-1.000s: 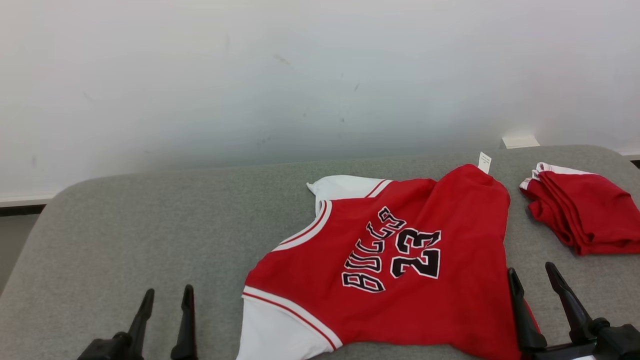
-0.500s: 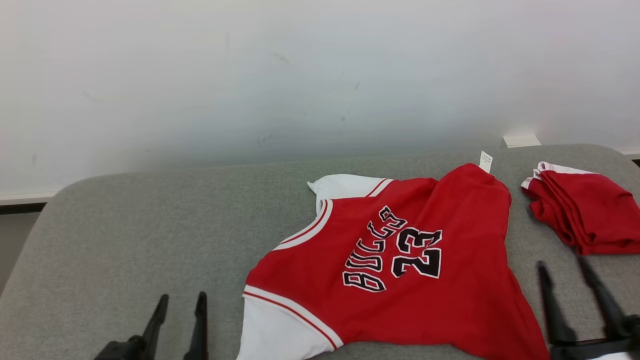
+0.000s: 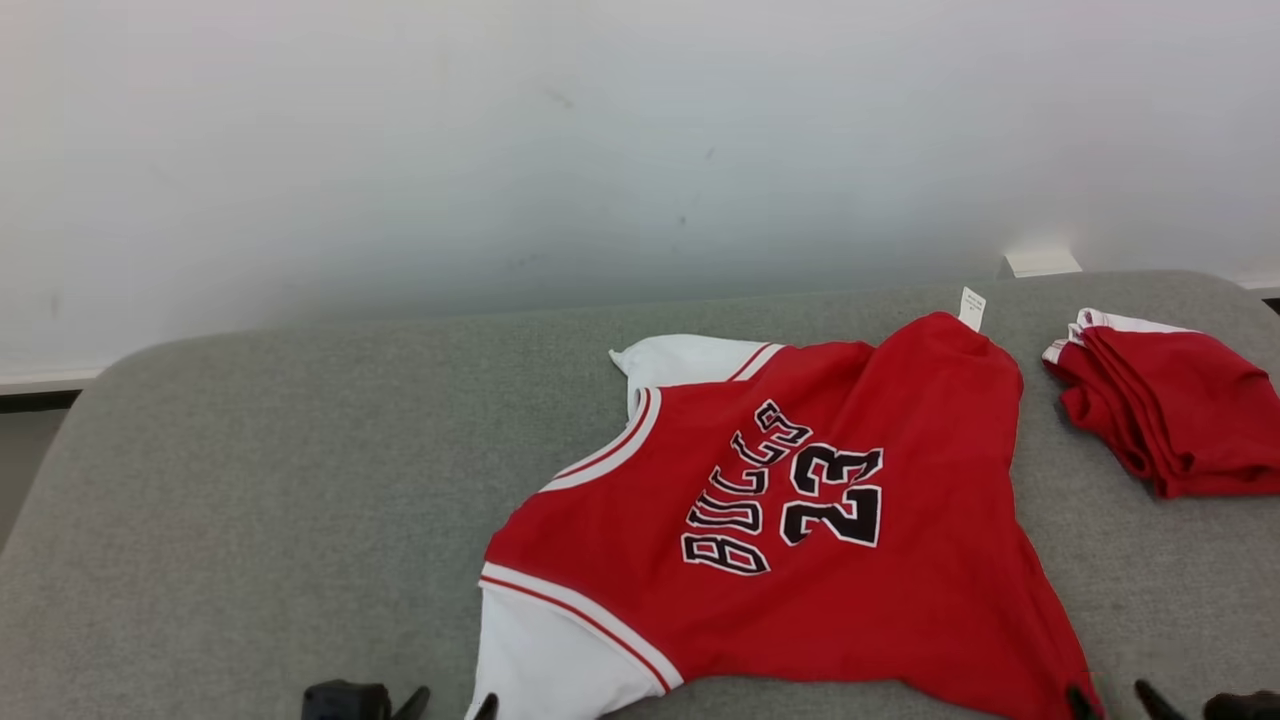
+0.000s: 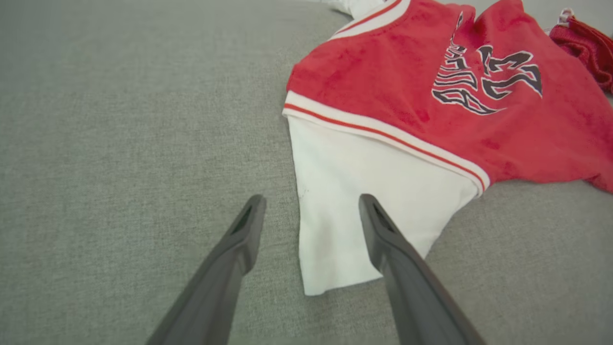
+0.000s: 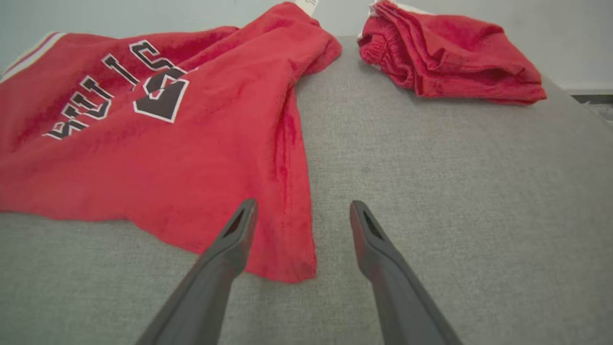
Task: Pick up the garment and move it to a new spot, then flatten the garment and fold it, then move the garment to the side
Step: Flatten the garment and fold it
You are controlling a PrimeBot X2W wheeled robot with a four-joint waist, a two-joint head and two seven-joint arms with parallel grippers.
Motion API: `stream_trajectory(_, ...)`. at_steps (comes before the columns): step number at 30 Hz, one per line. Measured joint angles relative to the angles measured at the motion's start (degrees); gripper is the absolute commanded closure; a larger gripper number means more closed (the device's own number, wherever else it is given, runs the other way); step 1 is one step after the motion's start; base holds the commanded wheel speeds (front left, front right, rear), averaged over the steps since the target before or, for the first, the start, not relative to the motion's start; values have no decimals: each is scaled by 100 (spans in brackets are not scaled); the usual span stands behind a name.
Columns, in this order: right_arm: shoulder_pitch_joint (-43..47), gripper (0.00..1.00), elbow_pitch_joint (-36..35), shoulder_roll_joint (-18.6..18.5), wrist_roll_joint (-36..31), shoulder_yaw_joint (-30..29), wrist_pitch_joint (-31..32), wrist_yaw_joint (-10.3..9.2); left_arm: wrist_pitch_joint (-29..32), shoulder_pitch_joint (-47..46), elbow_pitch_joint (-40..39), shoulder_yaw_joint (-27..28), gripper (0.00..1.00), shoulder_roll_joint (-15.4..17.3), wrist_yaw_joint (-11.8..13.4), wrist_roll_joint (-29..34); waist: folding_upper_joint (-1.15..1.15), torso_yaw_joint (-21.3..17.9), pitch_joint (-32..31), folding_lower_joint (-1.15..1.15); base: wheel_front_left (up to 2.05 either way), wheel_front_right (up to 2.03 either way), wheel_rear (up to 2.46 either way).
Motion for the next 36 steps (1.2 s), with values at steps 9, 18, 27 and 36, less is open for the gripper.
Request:
stream_trajectory(9, -451, 0, 836, 144, 52, 200, 401, 0, 797, -120, 172, -253, 0, 16, -32, -145, 0, 65, 222, 0, 0, 0, 0)
stream_trajectory(18, -811, 0, 1365, 209, 103, 476, 382, 0, 1021, -412, 571, -448, 0, 8, -66, -263, 0, 96, 399, 0, 0, 0, 0)
stream_trajectory(27, -1004, 100, 1655, 213, 488, 906, -45, -9, 862, -458, 419, -686, 100, 45, -116, -542, 0, 92, 316, 0, 0, 0, 0)
stream_trajectory(36, -1071, 100, 1029, -27, 1261, 961, -519, -9, 435, -475, -123, -514, 100, 266, -40, -522, 0, 152, 230, 0, 0, 0, 0)
